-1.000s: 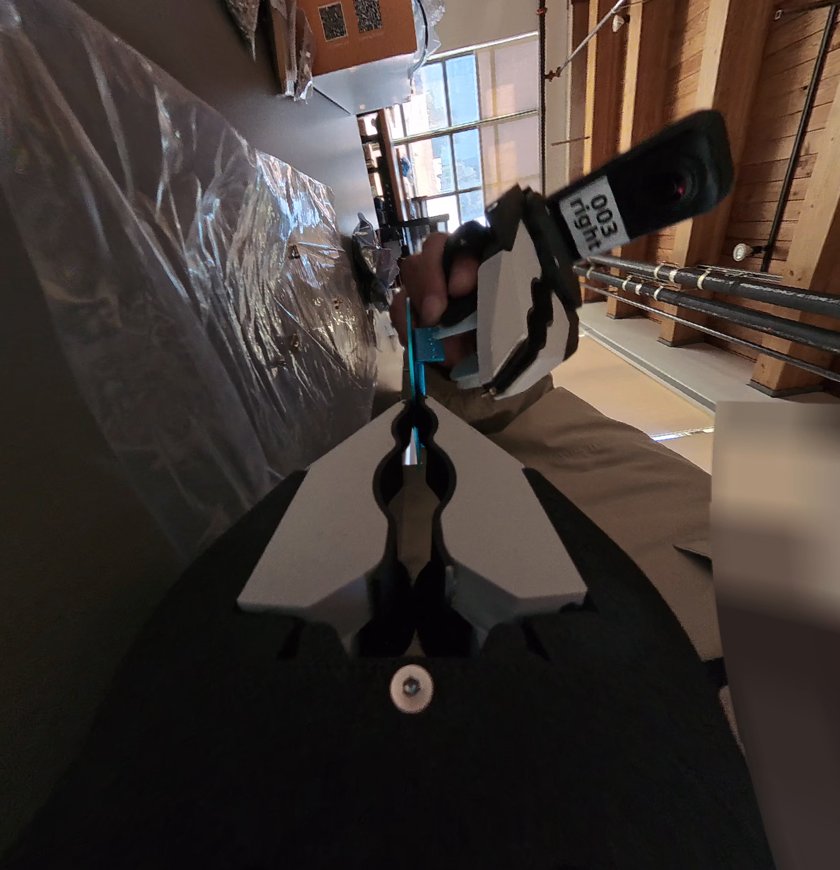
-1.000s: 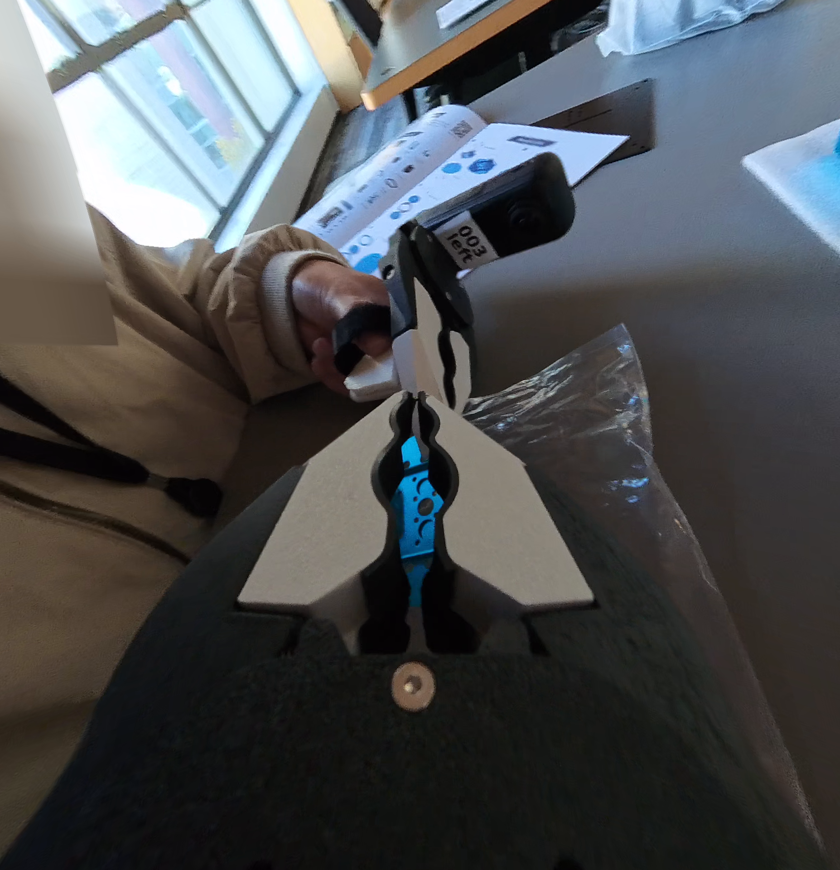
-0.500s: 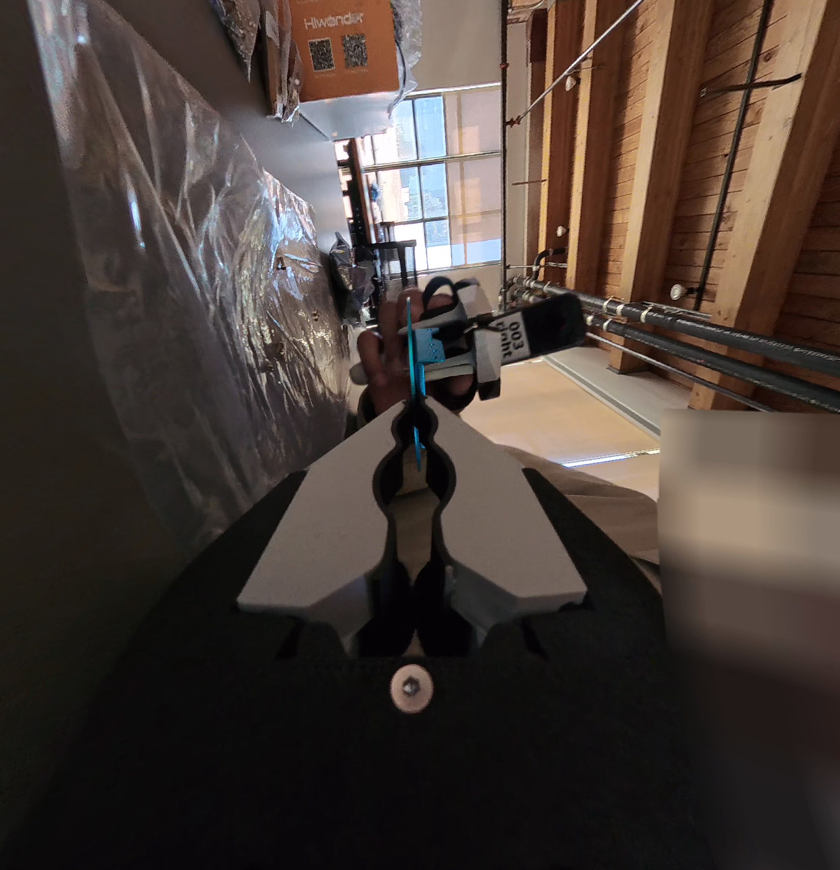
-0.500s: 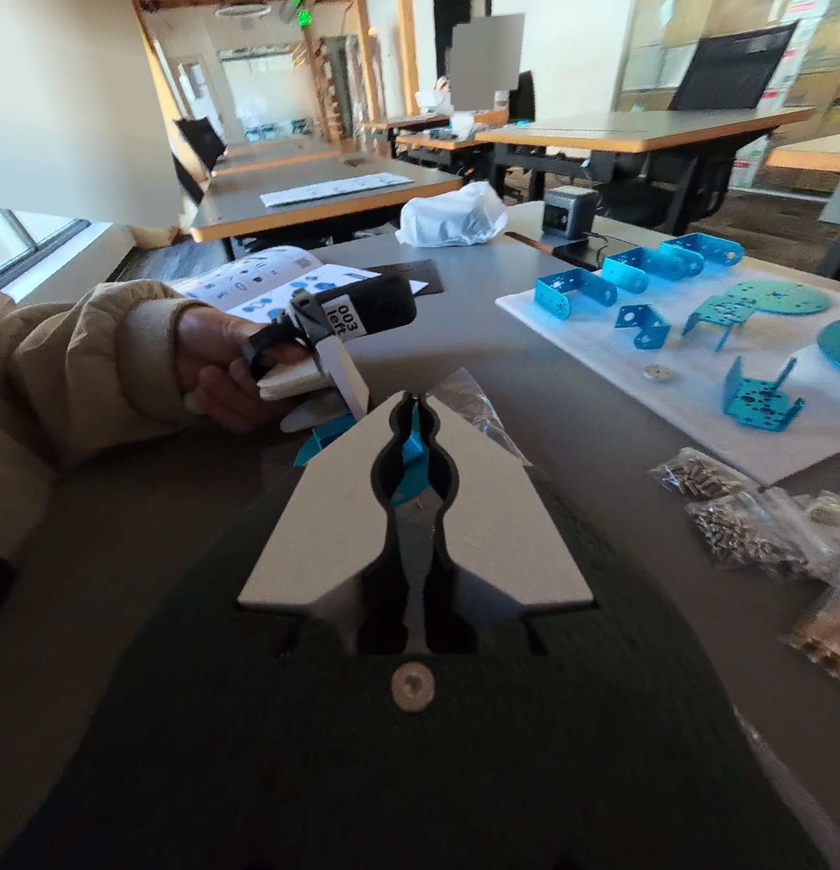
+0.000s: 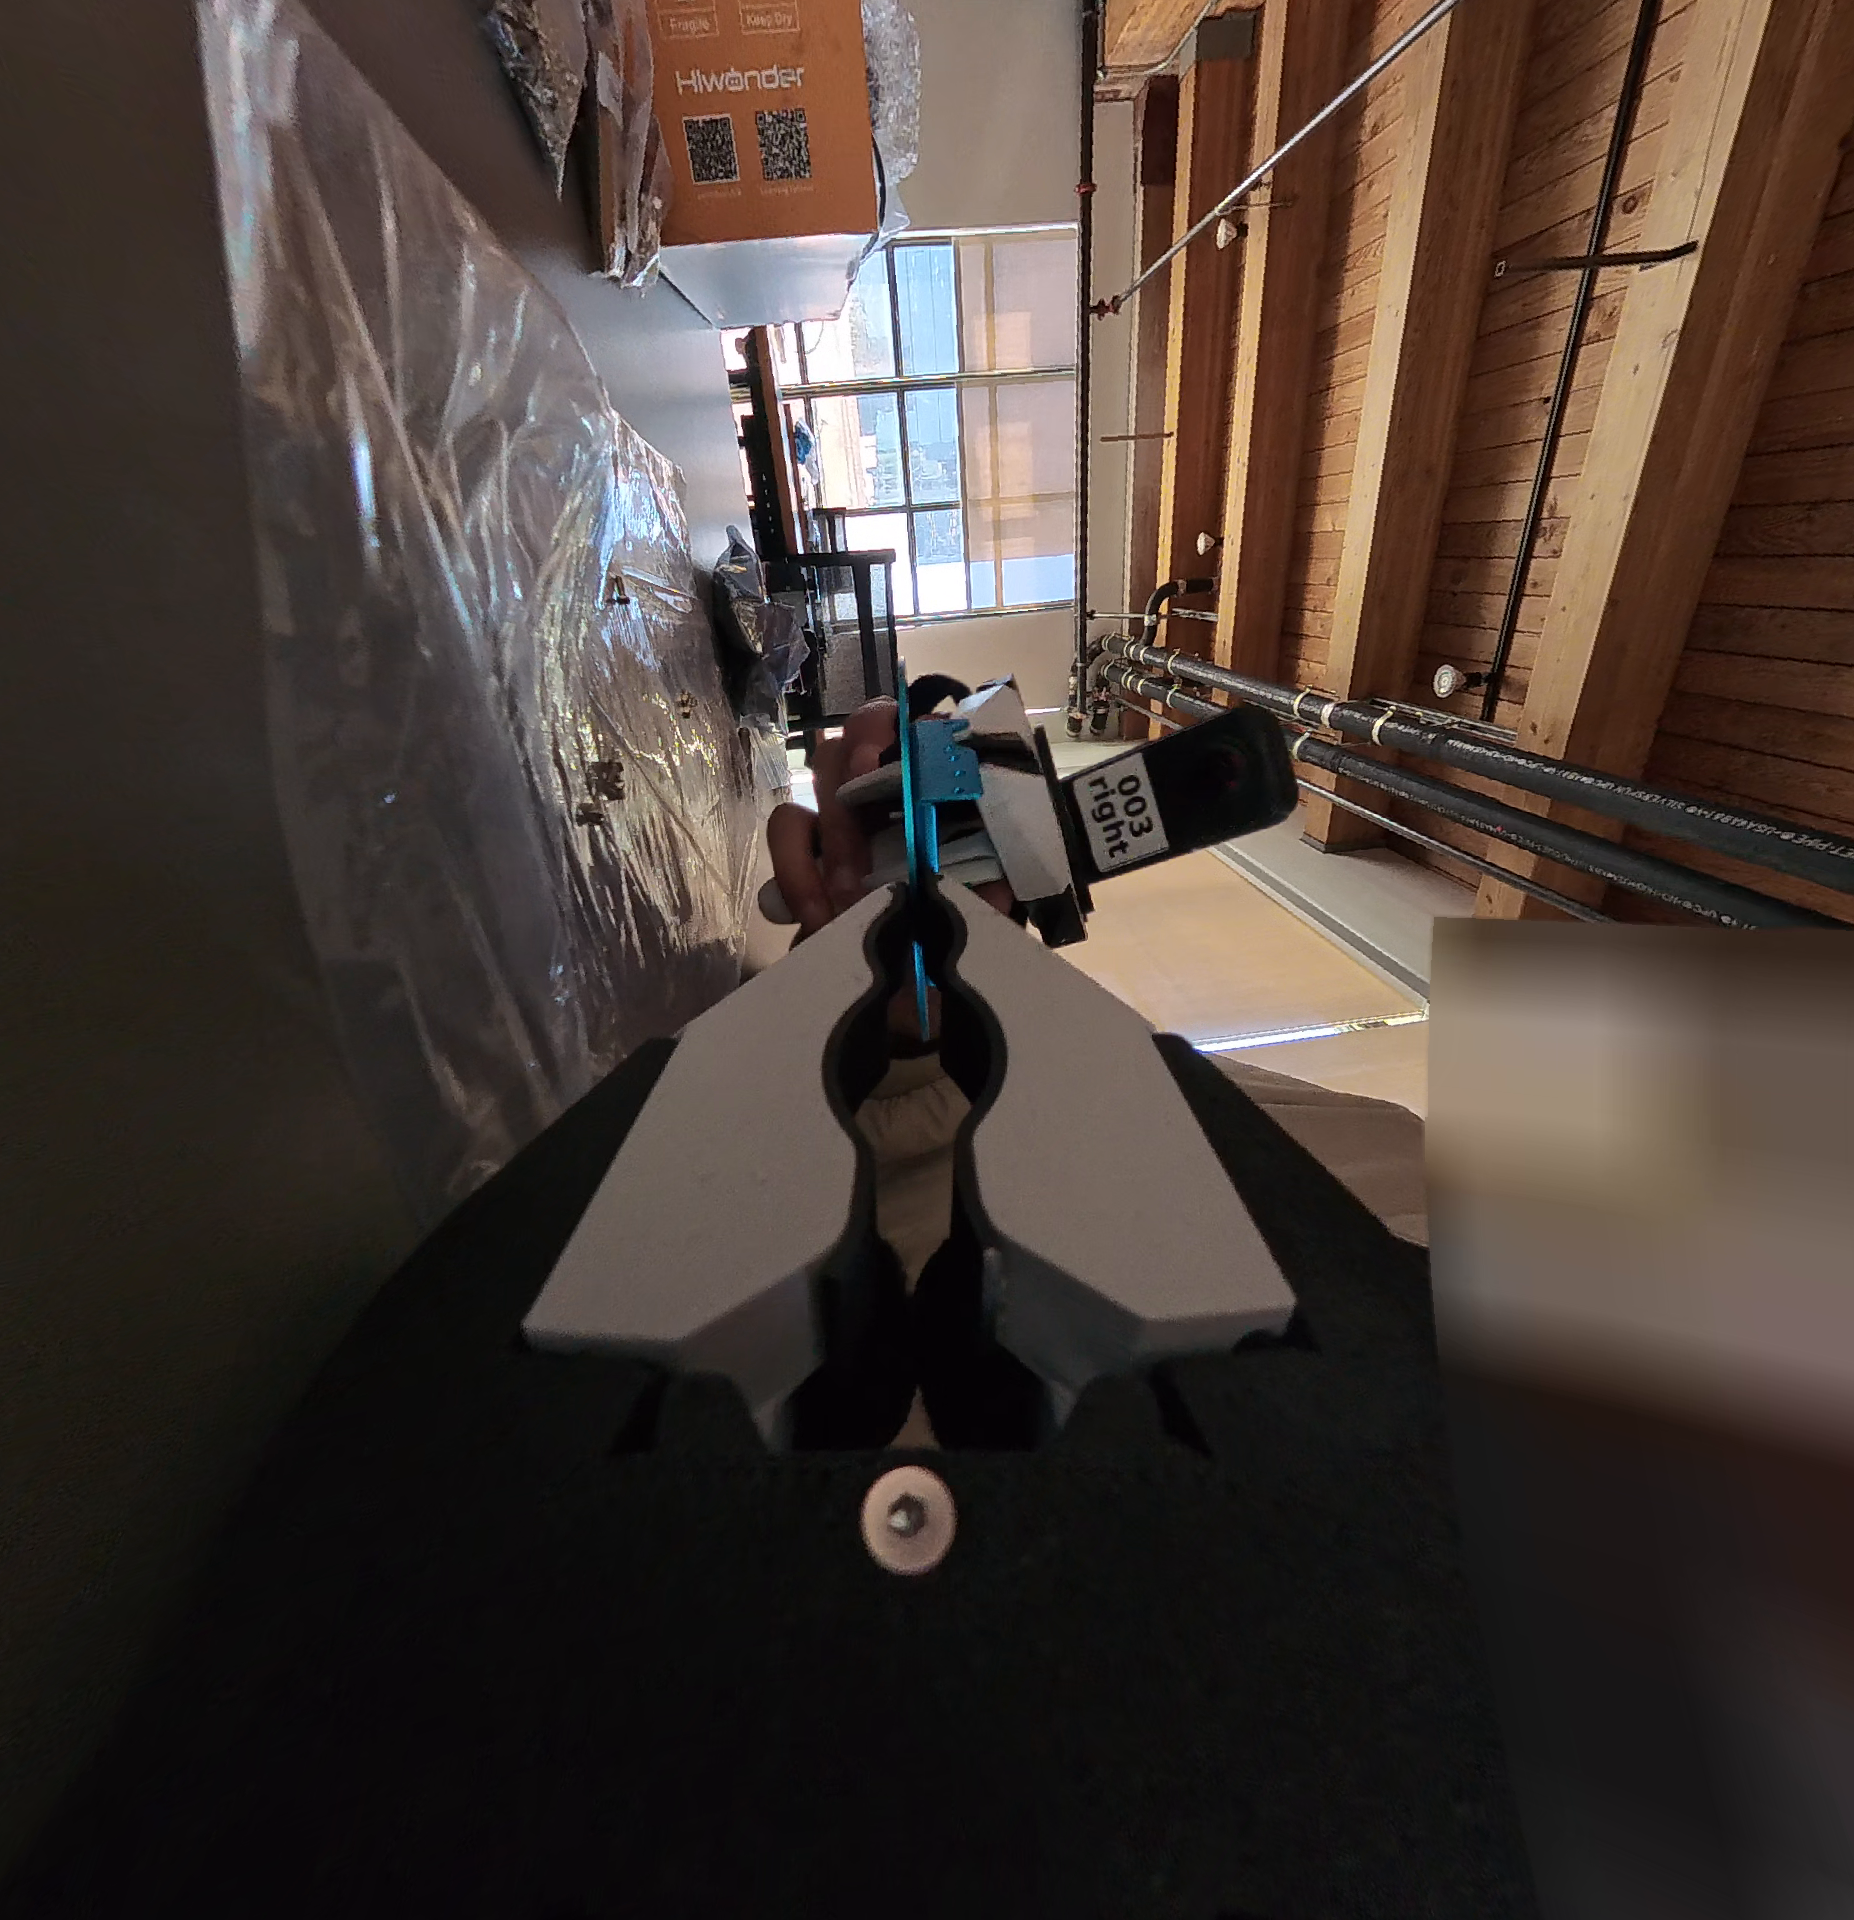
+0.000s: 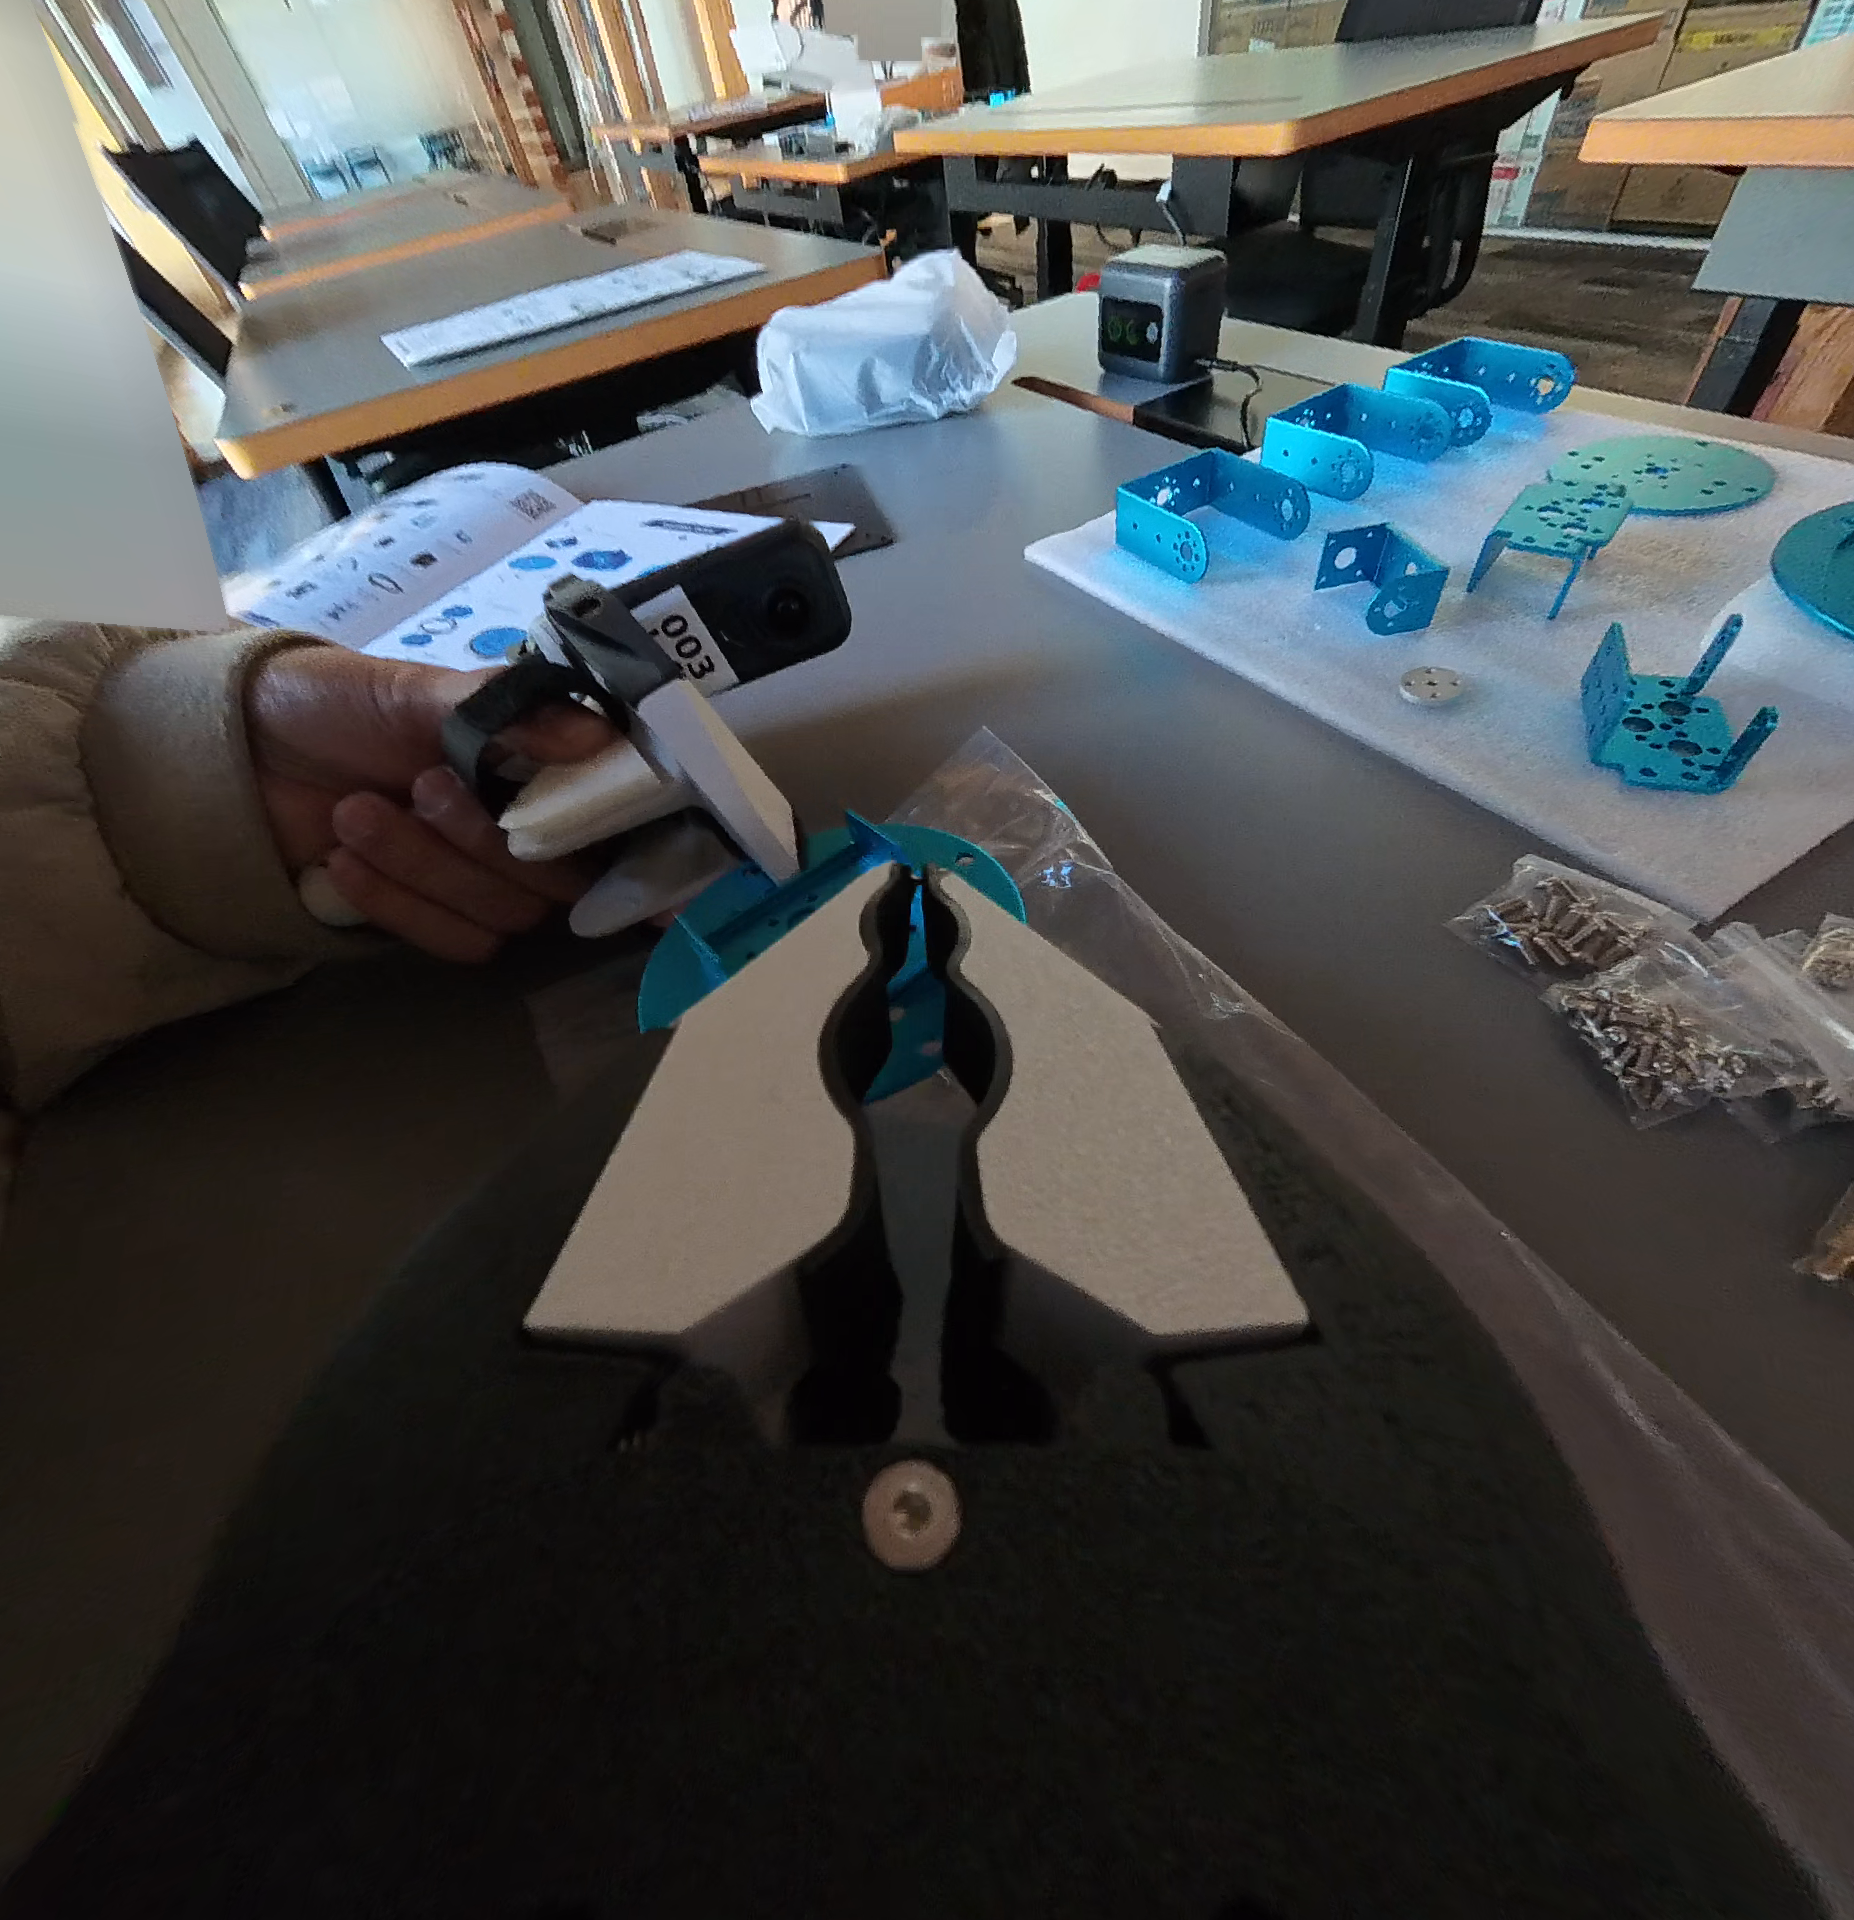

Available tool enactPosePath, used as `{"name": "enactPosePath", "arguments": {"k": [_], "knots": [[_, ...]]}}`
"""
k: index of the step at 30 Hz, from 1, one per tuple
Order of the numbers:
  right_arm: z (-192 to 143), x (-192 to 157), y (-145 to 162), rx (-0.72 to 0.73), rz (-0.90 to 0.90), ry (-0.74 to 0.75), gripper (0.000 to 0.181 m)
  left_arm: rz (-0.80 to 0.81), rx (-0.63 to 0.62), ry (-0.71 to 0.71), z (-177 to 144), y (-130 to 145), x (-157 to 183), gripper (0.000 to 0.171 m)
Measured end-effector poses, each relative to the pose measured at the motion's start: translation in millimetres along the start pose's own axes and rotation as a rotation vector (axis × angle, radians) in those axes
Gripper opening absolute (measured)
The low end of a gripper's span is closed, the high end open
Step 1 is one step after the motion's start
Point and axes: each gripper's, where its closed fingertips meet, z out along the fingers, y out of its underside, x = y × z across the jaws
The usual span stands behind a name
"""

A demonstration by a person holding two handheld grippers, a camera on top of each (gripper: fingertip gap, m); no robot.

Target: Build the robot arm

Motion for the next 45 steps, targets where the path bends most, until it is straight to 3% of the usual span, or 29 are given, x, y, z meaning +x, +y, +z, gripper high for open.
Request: {"name": "enactPosePath", "arguments": {"k": [45], "knots": [[2, 0, 14, -0.128, -0.033, 0.053, 0.001, 0.017, 0.004, -0.037, 0, 0, -4, 0.0]]}}
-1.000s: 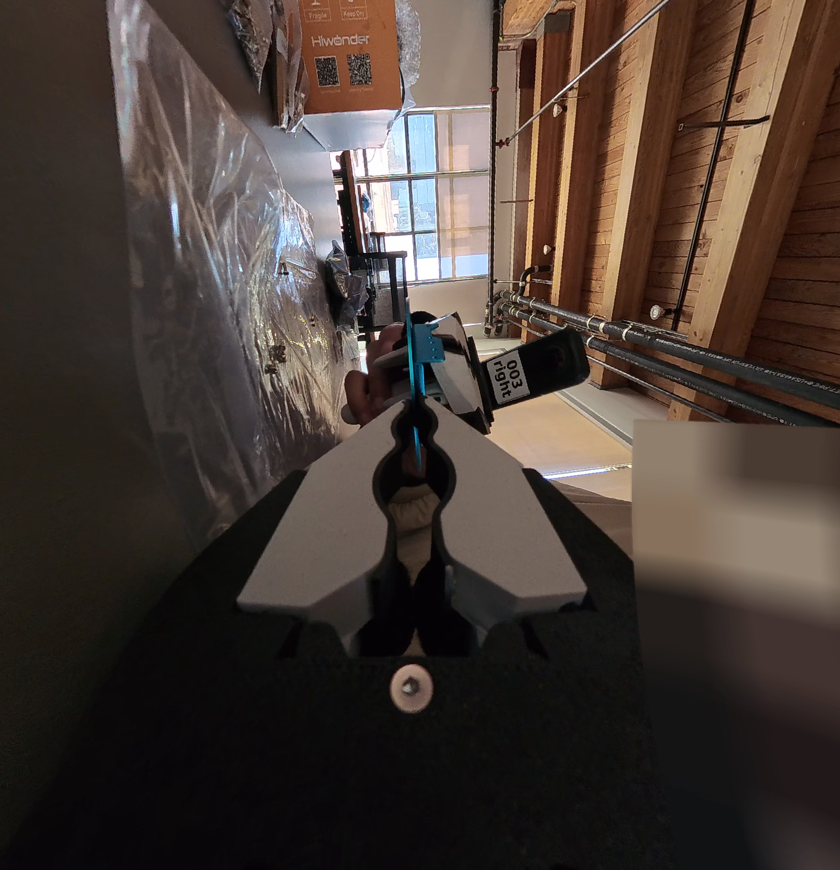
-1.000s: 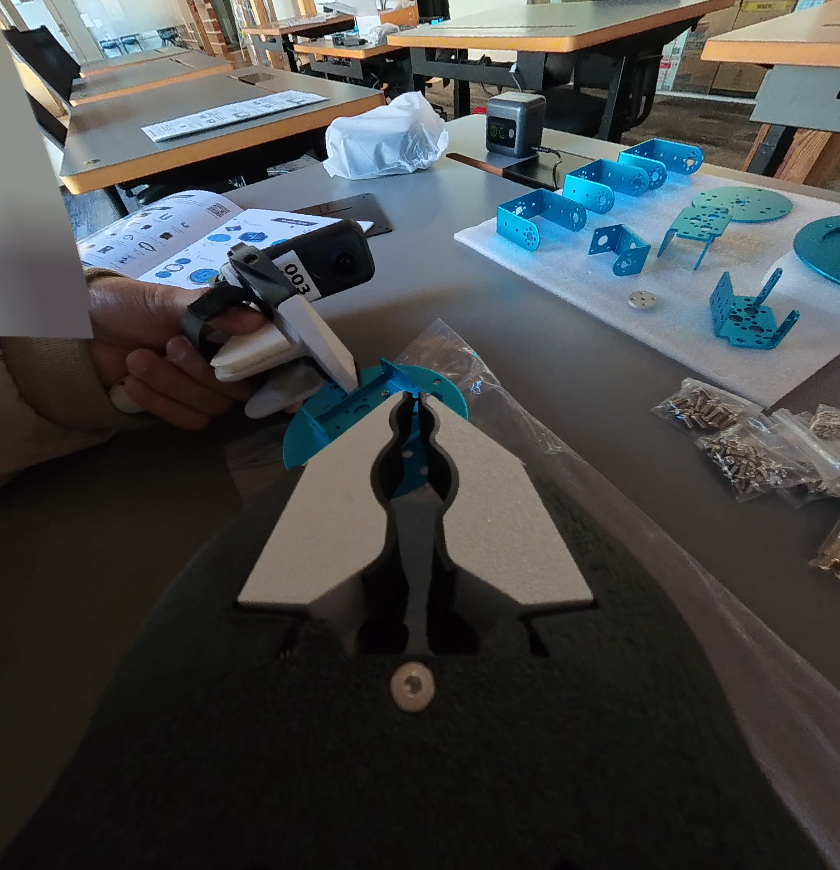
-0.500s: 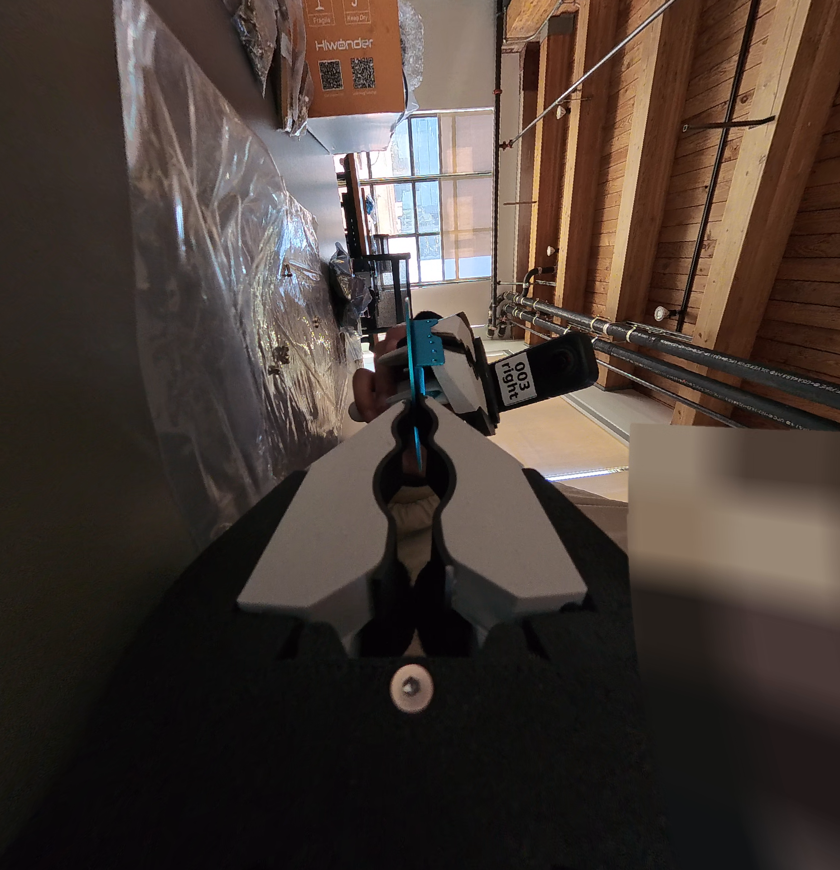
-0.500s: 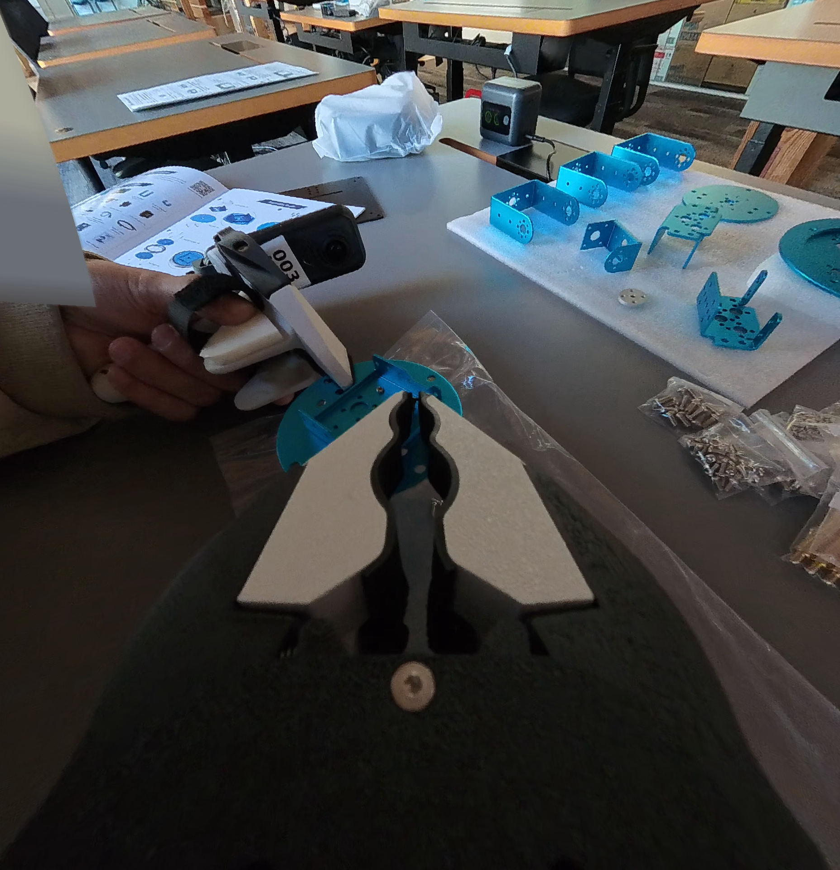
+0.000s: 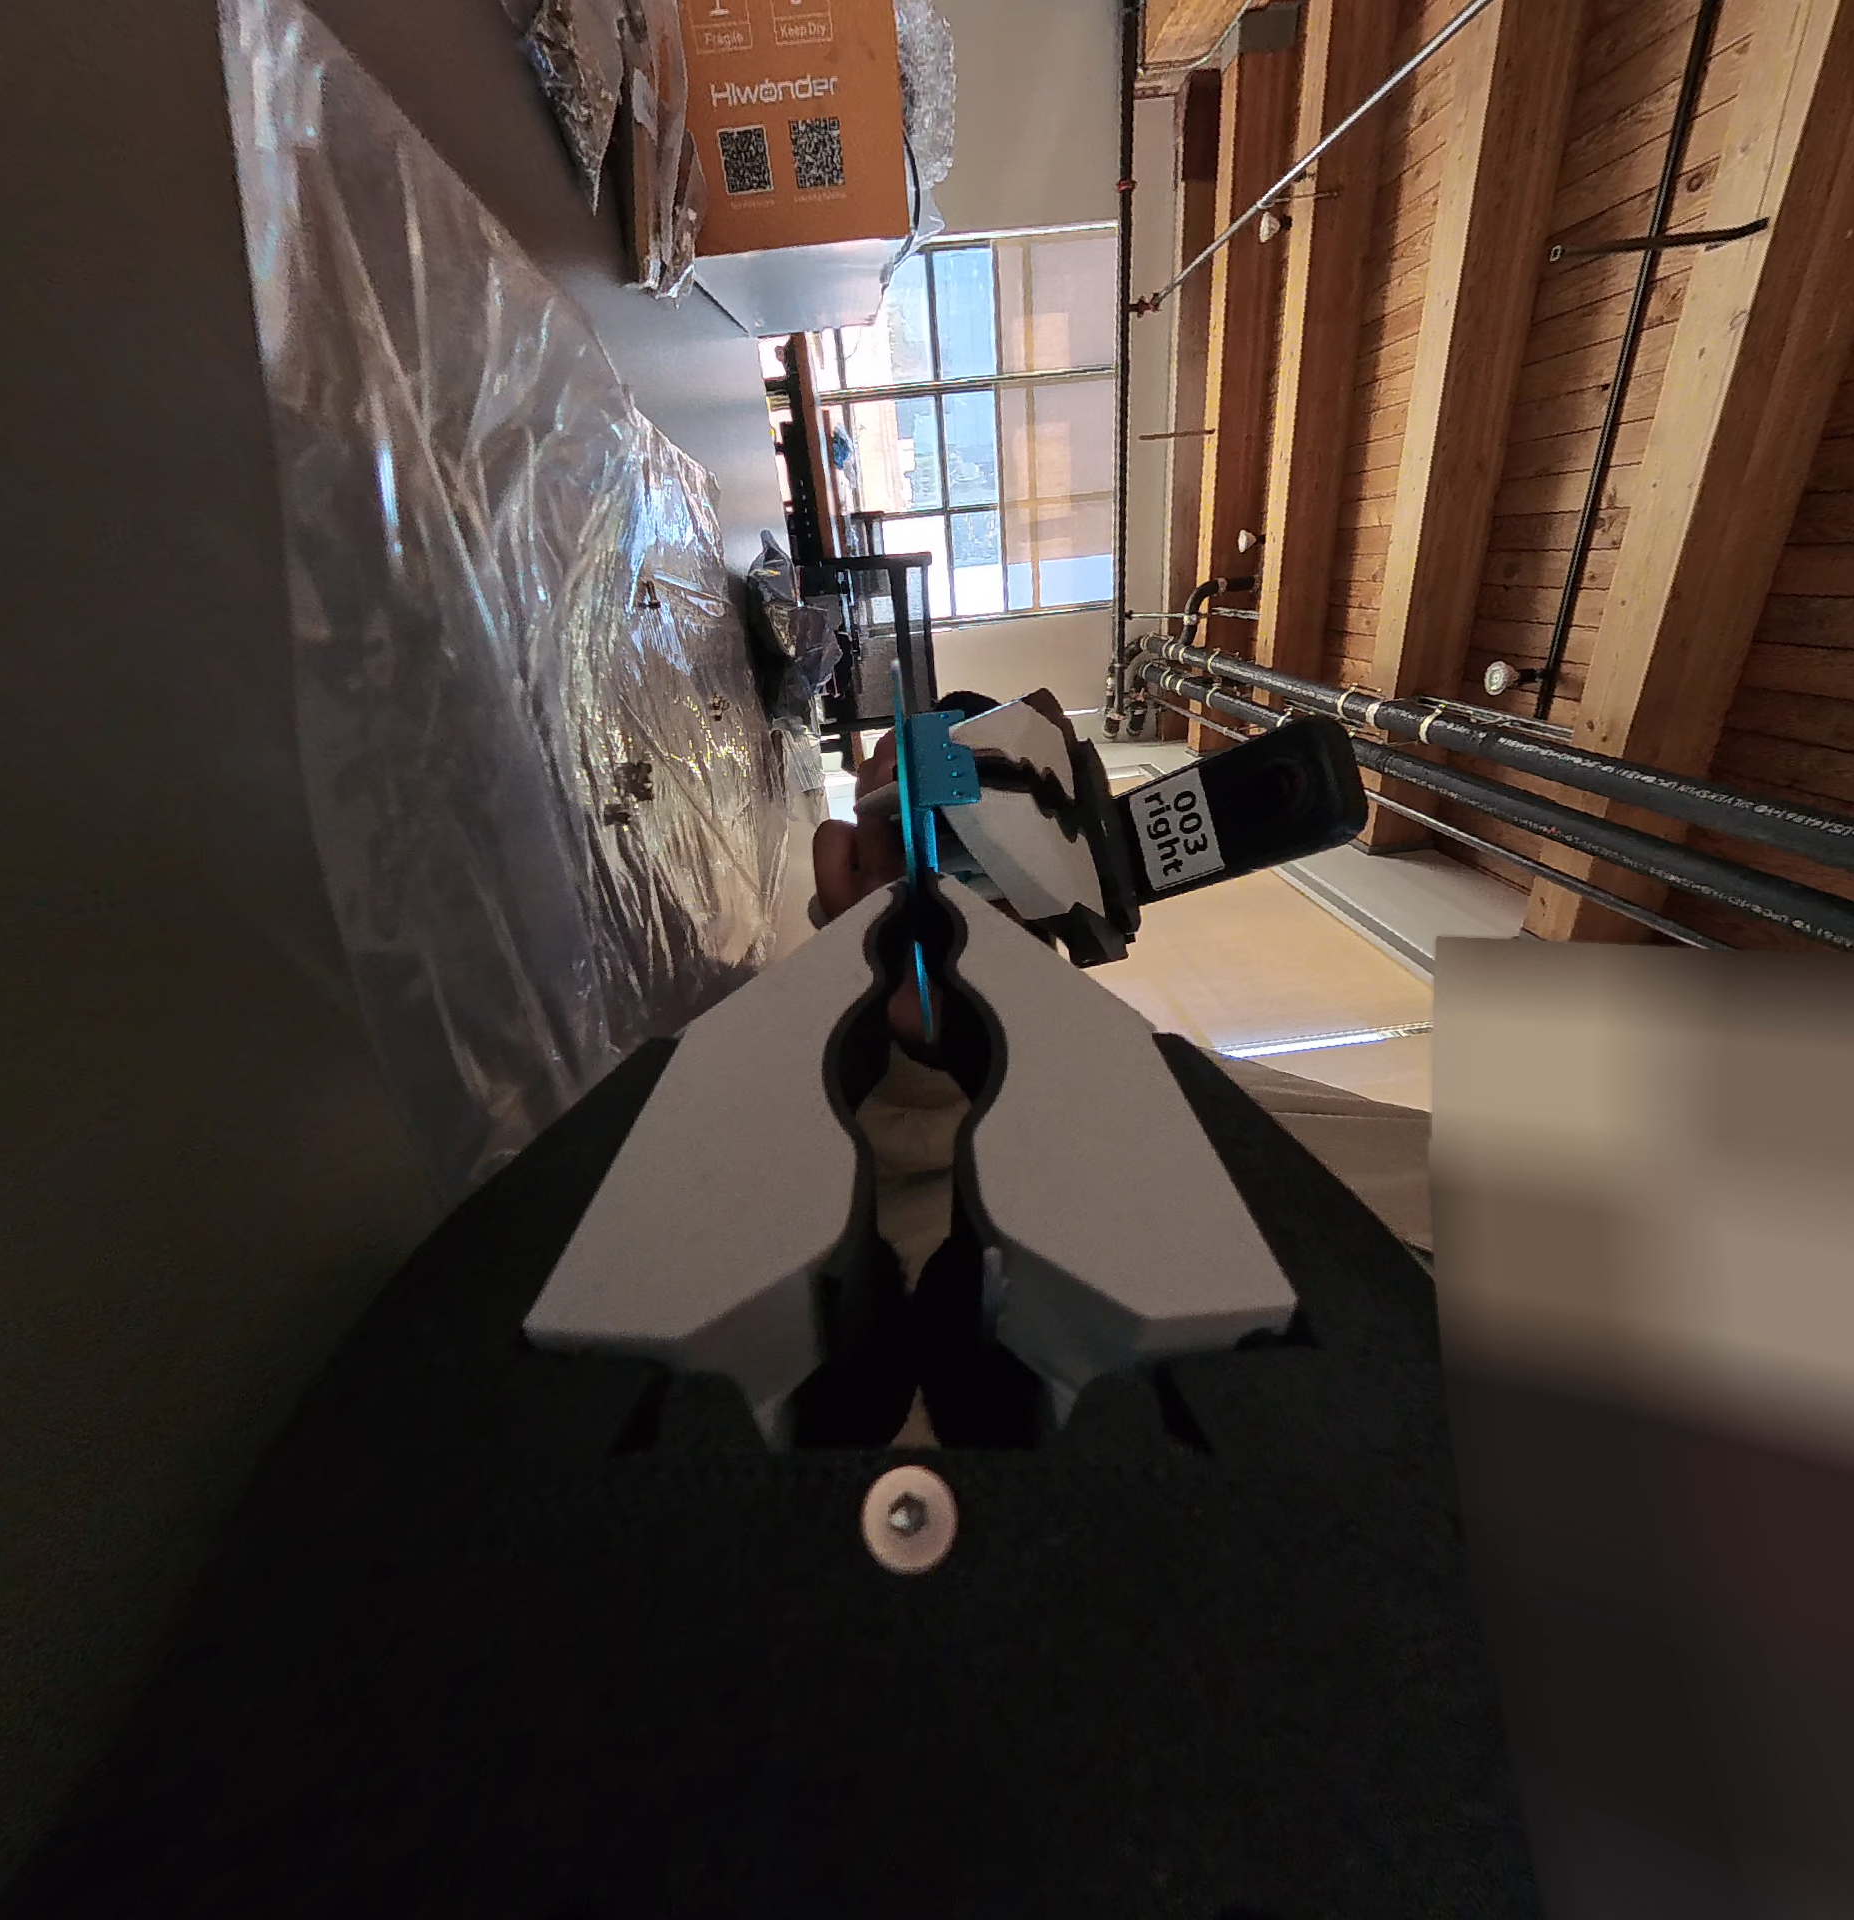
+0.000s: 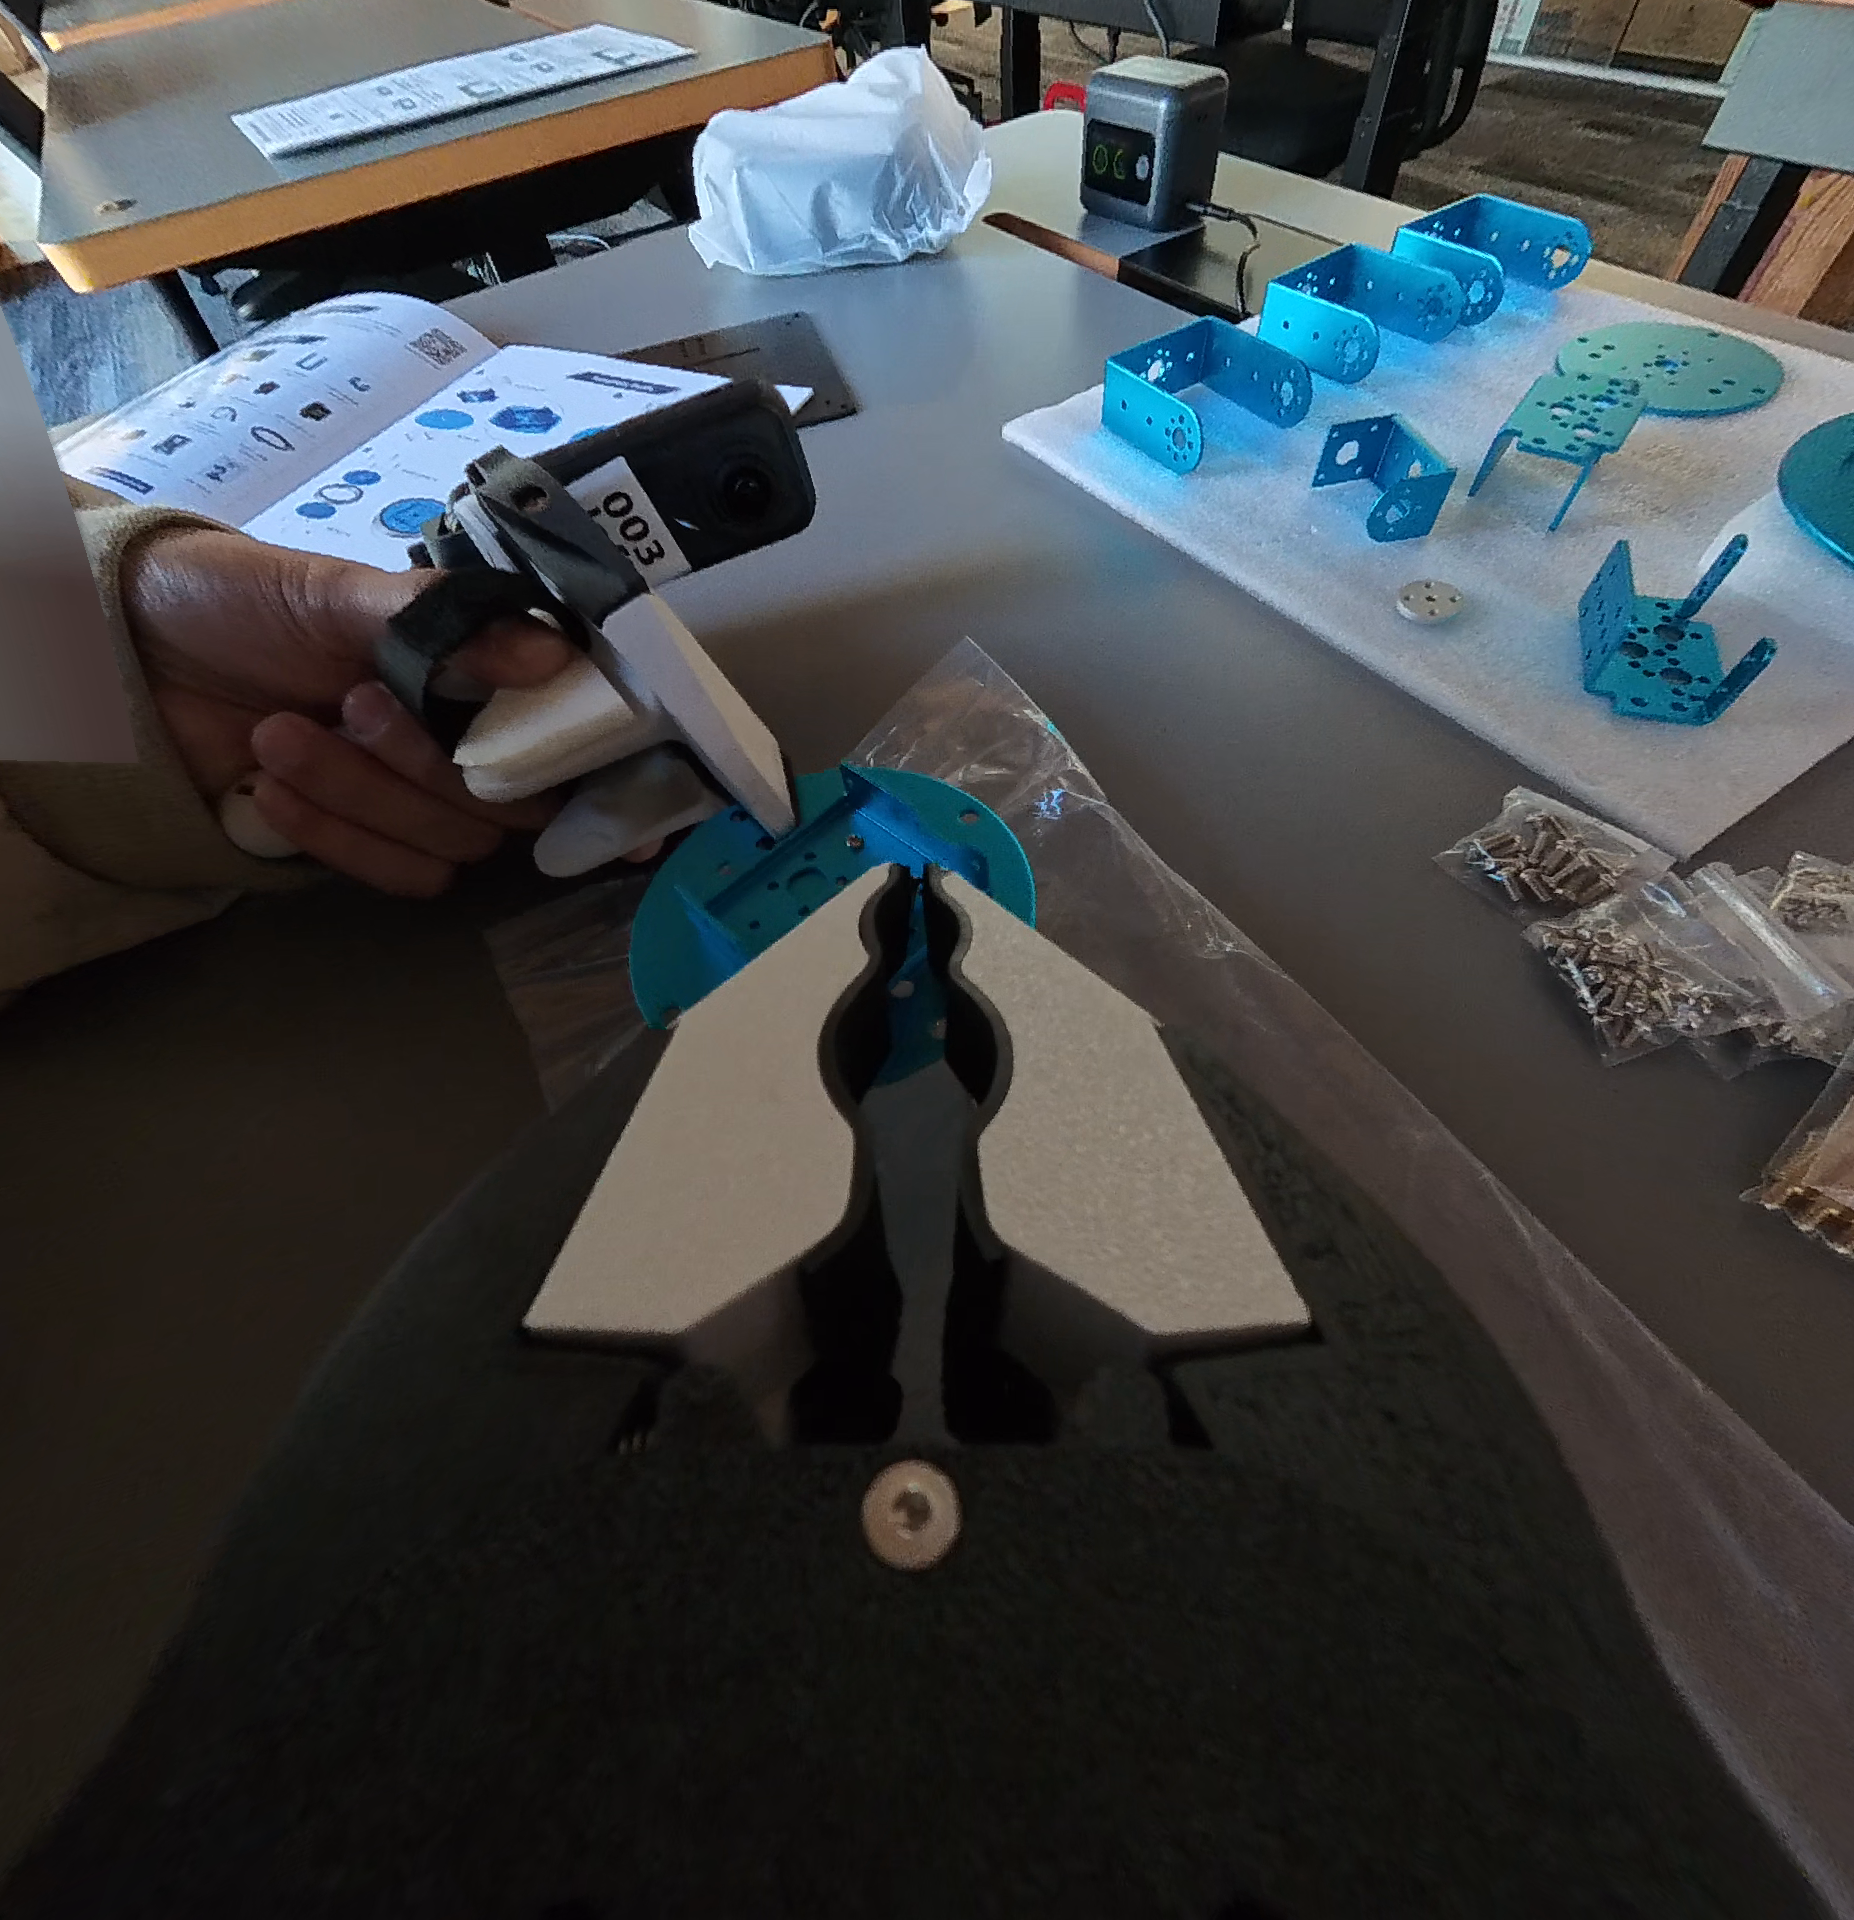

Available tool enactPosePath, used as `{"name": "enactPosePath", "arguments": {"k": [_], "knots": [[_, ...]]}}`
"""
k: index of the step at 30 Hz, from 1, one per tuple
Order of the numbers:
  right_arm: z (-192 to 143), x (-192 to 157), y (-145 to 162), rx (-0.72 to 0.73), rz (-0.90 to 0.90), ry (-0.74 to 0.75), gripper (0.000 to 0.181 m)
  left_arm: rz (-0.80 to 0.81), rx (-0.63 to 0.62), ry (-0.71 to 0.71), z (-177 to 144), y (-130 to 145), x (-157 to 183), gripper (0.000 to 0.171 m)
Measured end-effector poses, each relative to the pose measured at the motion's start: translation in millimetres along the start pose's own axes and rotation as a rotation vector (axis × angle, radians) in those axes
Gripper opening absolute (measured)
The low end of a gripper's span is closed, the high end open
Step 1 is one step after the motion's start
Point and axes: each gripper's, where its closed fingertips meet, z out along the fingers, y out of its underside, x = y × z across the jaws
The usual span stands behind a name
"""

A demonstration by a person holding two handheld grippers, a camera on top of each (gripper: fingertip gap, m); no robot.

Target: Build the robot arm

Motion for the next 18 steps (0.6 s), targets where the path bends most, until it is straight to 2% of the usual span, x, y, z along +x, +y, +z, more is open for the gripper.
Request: {"name": "enactPosePath", "arguments": {"k": [8, 18], "knots": [[-1.3, -1.4, 2.4, -0.027, 0.064, -0.016, 0.001, 0.017, 0.0, -0.016, 0.5, 0.5, -1.0, 0.0], [-4.9, 0.5, -4.5, 0.031, 0.245, -0.075, 0.001, 0.029, -0.003, -0.025, 0.9, 1.1, -1.2, 0.0]]}}
